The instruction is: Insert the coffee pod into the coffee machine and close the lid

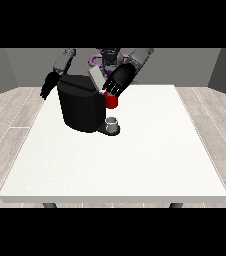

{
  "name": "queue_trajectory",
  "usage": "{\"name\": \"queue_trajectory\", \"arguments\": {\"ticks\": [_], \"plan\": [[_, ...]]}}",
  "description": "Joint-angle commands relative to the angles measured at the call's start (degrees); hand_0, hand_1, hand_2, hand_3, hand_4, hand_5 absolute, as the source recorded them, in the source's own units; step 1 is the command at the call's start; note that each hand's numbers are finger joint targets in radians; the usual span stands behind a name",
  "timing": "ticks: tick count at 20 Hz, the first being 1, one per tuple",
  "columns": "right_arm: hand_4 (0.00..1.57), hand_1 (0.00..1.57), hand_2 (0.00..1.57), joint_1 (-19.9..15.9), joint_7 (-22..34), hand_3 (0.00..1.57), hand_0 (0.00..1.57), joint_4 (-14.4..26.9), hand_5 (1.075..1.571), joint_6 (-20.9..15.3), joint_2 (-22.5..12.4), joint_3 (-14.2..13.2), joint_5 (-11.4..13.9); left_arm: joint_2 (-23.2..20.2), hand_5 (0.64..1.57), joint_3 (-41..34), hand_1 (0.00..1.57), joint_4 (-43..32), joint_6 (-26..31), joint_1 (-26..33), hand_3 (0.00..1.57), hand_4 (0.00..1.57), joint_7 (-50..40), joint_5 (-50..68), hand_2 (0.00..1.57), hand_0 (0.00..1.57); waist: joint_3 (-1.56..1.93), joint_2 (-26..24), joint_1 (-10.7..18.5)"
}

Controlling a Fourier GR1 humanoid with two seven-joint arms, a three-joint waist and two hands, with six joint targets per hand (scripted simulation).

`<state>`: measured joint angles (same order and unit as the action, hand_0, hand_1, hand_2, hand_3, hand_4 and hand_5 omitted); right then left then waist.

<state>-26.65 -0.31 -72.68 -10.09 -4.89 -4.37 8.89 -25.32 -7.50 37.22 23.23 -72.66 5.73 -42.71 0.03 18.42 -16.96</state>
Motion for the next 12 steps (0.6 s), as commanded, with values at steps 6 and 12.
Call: {"name": "queue_trajectory", "arguments": {"ticks": [6,12], "plan": [[0.00,0.00,0.00,-3.4,5.4,0.00,0.00,-2.3,1.571,0.4,0.0,2.0,1.2,-2.8,1.571,-0.5,1.24,-1.4,-3.9,-2.5,1.20,0.29,0.5,-2.2,1.26,1.24,-0.05,0.7,-2.2],[0.00,0.00,0.00,0.3,-1.8,0.00,0.00,1.8,1.571,-1.6,0.5,-0.8,0.2,1.2,1.571,5.2,1.21,1.0,-5.8,2.0,1.09,0.00,1.9,-6.4,1.22,1.21,0.00,-0.1,1.1]]}}
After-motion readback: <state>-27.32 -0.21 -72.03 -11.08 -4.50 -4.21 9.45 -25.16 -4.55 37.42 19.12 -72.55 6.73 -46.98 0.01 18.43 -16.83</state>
